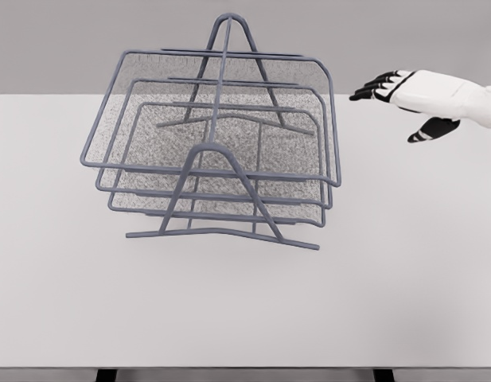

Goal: Pull out the upper folder box with right arm

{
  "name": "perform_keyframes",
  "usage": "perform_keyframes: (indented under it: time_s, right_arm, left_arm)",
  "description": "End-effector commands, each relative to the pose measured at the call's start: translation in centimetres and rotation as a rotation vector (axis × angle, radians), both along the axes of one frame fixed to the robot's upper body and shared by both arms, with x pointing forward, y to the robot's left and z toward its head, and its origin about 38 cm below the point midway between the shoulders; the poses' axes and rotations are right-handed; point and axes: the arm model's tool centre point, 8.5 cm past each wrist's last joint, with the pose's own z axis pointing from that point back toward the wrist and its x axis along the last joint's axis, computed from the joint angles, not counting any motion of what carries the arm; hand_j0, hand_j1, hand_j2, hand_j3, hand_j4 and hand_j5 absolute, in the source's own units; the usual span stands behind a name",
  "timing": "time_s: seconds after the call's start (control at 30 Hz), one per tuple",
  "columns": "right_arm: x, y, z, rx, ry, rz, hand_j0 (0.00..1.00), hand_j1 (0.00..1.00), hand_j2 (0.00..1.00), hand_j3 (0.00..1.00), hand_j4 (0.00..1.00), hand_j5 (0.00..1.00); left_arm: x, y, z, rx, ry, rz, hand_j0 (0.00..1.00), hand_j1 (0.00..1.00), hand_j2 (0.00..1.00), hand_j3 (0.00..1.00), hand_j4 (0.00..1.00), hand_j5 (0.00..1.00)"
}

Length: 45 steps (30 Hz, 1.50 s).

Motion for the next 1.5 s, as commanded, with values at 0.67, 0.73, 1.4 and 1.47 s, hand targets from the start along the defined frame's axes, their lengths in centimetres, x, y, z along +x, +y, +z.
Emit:
perform_keyframes:
  time_s: [0.67,0.73,1.4,1.47]
  right_arm:
    - [-0.2,7.3,-3.1,-0.019,-0.017,0.125,1.0,1.0,1.0,1.0,1.0,1.0]
    - [-0.3,5.9,-2.8,-0.039,-0.018,0.101,1.0,1.0,1.0,1.0,1.0,1.0]
    - [-3.3,-7.5,-2.9,-0.115,0.071,-0.158,1.0,1.0,1.0,1.0,1.0,1.0]
    - [-3.7,-8.9,-2.0,-0.137,0.067,-0.183,1.0,1.0,1.0,1.0,1.0,1.0]
  left_arm:
    - [0.0,0.0,0.0,0.0,0.0,-0.001,1.0,1.0,1.0,1.0,1.0,1.0]
    - [0.0,0.0,0.0,0.0,0.0,-0.001,1.0,1.0,1.0,1.0,1.0,1.0]
    - [0.0,0.0,0.0,0.0,0.0,-0.001,1.0,1.0,1.0,1.0,1.0,1.0]
    - [0.0,0.0,0.0,0.0,0.0,-0.001,1.0,1.0,1.0,1.0,1.0,1.0]
